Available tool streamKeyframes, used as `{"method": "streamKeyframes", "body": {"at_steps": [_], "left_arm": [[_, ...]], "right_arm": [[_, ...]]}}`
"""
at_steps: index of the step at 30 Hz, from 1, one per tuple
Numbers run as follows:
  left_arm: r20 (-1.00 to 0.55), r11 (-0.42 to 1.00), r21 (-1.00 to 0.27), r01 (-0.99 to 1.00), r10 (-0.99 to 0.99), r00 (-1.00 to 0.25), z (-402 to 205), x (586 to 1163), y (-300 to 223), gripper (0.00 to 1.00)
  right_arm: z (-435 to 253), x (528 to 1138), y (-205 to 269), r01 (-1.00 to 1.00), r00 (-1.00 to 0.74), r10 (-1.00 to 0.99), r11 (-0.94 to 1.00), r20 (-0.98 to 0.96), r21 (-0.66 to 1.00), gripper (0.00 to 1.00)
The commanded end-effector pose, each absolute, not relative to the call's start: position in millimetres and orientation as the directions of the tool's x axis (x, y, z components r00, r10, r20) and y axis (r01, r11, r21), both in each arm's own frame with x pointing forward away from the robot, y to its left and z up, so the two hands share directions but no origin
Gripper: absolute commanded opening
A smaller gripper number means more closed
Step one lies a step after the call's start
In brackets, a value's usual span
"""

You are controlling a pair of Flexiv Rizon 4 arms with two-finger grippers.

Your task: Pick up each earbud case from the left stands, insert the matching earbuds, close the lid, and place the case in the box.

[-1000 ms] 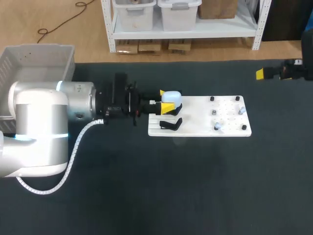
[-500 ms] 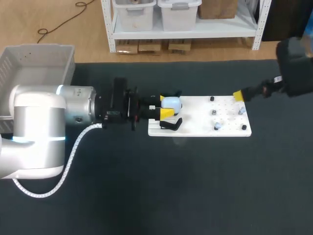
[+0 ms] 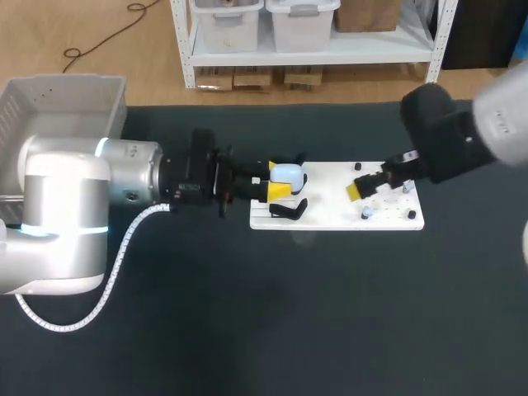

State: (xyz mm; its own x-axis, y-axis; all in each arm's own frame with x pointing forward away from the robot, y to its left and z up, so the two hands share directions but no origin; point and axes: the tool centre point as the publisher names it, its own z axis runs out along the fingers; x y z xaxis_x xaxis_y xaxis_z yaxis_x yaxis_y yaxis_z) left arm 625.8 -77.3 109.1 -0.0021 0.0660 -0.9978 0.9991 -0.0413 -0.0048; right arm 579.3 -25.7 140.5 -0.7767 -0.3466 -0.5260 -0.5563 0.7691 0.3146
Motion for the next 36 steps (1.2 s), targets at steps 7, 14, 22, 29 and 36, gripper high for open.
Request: {"method": "streamKeyframes", "body": {"at_steps": [7, 14, 22, 29, 36], "left_arm": [[-0.998, -0.043, -0.002, 0.999, 0.066, 0.0, 108, 628, -78, 0.0], [-0.998, -0.043, -0.002, 0.999, 0.066, 0.0, 108, 628, -78, 0.0], [-0.998, -0.043, -0.002, 0.999, 0.066, 0.0, 108, 628, -78, 0.0], [-0.998, -0.043, -0.002, 0.999, 0.066, 0.0, 108, 628, -78, 0.0], [-0.998, -0.043, -0.002, 0.999, 0.066, 0.0, 108, 628, -78, 0.0]], "right_arm": [[138, 578, 13, -0.567, -0.776, -0.376, 0.768, -0.506, 0.298, 1.0], [134, 584, 32, -0.586, -0.765, -0.4, 0.758, -0.504, 0.287, 1.0], [128, 599, 46, -0.589, -0.766, -0.409, 0.756, -0.497, 0.286, 1.0], [122, 608, 50, -0.579, -0.773, -0.404, 0.764, -0.489, 0.285, 1.0], [120, 615, 52, -0.572, -0.778, -0.4, 0.771, -0.485, 0.281, 1.0]]}}
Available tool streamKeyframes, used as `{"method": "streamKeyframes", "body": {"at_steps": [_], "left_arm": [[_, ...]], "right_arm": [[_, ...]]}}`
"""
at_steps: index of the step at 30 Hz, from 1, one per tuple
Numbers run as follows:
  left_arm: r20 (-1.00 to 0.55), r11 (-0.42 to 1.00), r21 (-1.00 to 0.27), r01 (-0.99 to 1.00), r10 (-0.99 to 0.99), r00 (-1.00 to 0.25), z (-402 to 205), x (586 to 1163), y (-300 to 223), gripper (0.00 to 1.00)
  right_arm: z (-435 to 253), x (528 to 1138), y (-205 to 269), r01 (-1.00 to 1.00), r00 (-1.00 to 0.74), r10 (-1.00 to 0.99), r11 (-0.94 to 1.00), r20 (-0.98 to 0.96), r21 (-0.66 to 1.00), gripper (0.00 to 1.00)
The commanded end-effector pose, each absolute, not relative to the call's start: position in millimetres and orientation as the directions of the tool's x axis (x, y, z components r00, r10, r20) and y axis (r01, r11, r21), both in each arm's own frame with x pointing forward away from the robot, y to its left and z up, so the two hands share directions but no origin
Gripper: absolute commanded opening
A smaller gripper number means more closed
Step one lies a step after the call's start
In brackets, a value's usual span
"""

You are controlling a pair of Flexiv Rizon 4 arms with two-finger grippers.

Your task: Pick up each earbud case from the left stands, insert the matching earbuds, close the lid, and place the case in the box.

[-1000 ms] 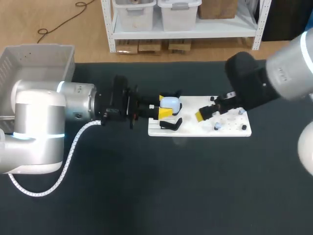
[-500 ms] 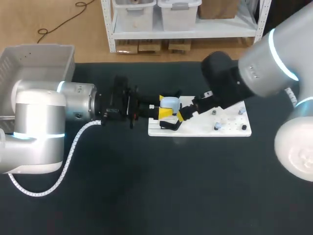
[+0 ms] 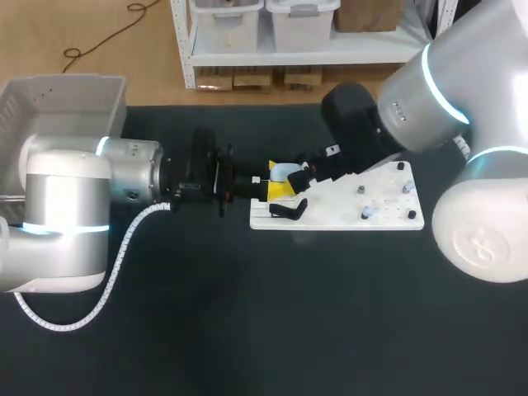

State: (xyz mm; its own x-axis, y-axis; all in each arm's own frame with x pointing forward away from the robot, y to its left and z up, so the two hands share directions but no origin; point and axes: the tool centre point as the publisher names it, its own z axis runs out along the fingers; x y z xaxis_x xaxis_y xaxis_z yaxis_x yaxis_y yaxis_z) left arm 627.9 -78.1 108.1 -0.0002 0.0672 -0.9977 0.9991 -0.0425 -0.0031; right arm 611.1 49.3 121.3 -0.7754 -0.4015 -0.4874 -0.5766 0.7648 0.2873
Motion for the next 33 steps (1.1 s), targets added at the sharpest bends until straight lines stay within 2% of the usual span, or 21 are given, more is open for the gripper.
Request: {"method": "streamKeyframes", "body": {"at_steps": [1, 33], "left_arm": [[-0.998, -0.043, -0.002, 0.999, 0.066, 0.0, 108, 628, -78, 0.0], [-0.998, -0.043, -0.002, 0.999, 0.066, 0.0, 108, 628, -78, 0.0]], "right_arm": [[120, 616, 52, -0.57, -0.779, -0.399, 0.772, -0.485, 0.281, 1.0], [117, 631, 47, -0.531, -0.798, -0.36, 0.798, -0.483, 0.284, 1.0]]}}
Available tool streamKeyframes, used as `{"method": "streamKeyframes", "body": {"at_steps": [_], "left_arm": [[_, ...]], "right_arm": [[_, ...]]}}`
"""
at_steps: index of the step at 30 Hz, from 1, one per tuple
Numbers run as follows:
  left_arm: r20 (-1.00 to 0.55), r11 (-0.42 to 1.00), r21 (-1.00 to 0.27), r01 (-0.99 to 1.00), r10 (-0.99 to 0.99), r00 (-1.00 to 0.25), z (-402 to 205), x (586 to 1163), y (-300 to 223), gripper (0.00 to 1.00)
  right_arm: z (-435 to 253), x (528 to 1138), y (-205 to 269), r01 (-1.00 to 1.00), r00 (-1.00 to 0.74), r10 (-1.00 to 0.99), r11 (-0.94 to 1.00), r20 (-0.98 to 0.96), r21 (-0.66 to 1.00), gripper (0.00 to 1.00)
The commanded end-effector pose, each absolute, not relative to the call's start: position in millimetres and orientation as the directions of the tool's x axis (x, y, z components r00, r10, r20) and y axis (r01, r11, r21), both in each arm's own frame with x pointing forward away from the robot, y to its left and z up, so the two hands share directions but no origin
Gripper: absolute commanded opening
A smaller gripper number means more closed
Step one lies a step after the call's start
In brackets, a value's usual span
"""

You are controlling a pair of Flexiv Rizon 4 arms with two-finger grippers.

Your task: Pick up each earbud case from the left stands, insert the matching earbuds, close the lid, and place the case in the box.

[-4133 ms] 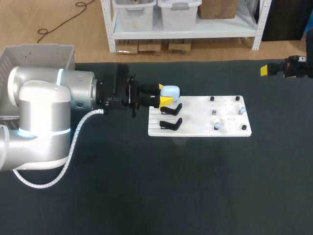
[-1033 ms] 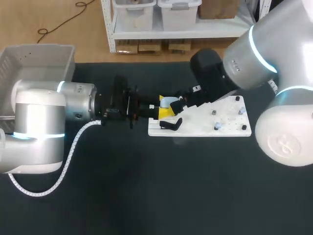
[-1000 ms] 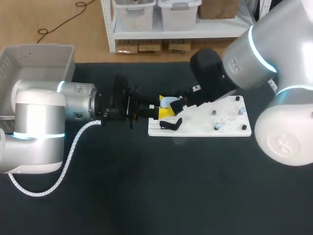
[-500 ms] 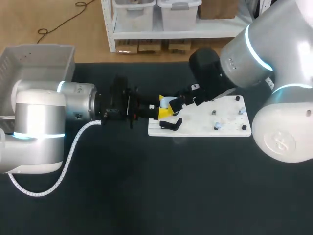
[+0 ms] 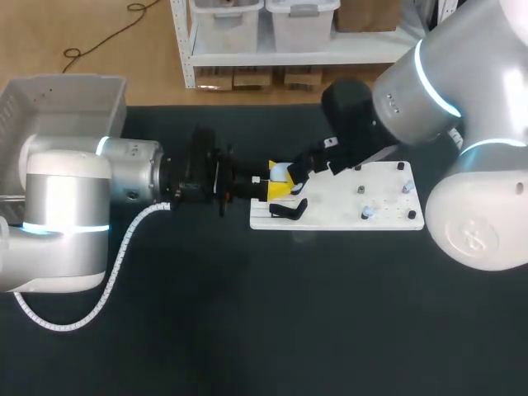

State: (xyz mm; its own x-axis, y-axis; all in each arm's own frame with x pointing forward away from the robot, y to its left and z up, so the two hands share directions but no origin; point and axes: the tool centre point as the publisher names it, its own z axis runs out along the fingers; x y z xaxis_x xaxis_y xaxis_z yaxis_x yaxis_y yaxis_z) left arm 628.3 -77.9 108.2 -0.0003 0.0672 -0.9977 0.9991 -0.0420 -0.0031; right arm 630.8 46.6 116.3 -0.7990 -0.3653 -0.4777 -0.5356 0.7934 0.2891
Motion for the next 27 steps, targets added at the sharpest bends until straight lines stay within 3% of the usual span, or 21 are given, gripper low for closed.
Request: {"method": "streamKeyframes", "body": {"at_steps": [1, 15, 27], "left_arm": [[-0.998, -0.043, -0.002, 0.999, 0.066, 0.0, 108, 628, -78, 0.0], [-0.998, -0.043, -0.002, 0.999, 0.066, 0.0, 108, 628, -78, 0.0], [-0.998, -0.045, 0.012, 0.999, 0.061, 0.015, 107, 628, -78, 0.0]], "right_arm": [[118, 631, 47, -0.531, -0.798, -0.359, 0.798, -0.484, 0.284, 1.0], [152, 647, 38, -0.546, -0.759, -0.355, 0.803, -0.546, 0.237, 1.0], [160, 653, -31, -0.494, -0.756, -0.393, 0.867, -0.524, 0.062, 1.0]]}}
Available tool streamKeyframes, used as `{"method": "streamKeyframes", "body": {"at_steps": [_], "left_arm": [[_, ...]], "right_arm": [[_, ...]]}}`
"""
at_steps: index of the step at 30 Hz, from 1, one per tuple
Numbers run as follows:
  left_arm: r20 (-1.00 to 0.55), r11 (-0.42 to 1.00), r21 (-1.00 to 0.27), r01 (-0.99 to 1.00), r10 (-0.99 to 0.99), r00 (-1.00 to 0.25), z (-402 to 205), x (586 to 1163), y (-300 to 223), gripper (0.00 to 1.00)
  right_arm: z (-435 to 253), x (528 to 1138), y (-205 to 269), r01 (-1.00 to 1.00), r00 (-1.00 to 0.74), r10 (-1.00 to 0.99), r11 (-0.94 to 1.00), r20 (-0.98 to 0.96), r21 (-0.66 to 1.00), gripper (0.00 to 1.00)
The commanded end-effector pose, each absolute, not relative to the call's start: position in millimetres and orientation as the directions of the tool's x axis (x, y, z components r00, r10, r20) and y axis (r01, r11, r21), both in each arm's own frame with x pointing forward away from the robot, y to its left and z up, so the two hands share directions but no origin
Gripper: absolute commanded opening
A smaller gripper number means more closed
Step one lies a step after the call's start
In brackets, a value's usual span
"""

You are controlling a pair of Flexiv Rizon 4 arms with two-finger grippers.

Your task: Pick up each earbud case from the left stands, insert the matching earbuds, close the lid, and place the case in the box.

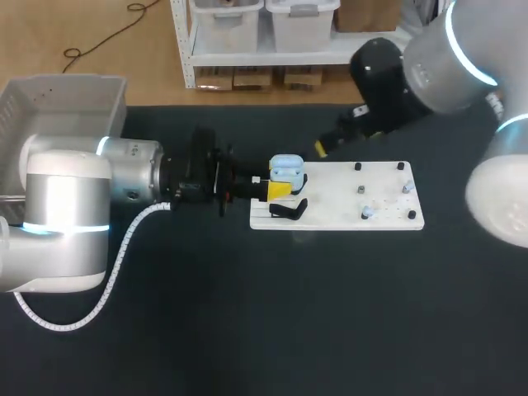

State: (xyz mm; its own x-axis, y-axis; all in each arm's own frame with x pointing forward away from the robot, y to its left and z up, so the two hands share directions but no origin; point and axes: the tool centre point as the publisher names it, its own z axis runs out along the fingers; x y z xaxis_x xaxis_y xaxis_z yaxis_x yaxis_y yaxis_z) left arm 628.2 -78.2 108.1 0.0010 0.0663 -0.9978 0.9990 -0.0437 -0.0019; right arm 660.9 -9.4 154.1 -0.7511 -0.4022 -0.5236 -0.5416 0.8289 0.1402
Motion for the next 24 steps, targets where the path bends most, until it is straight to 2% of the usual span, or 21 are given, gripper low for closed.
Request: {"method": "streamKeyframes", "body": {"at_steps": [1, 13, 24], "left_arm": [[-0.998, -0.045, 0.023, 0.999, 0.053, 0.025, 107, 628, -78, 0.0], [-0.997, -0.042, 0.075, 0.996, 0.027, 0.076, 108, 628, -78, 0.0], [-0.997, -0.035, 0.077, 0.996, 0.028, 0.078, 108, 628, -78, 0.0]], "right_arm": [[159, 654, -37, -0.484, -0.761, -0.394, 0.874, -0.516, 0.047, 1.0], [134, 669, -91, -0.465, -0.807, -0.44, 0.884, -0.394, -0.036, 1.0], [97, 667, -116, -0.478, -0.862, -0.456, 0.877, -0.221, 0.057, 1.0]]}}
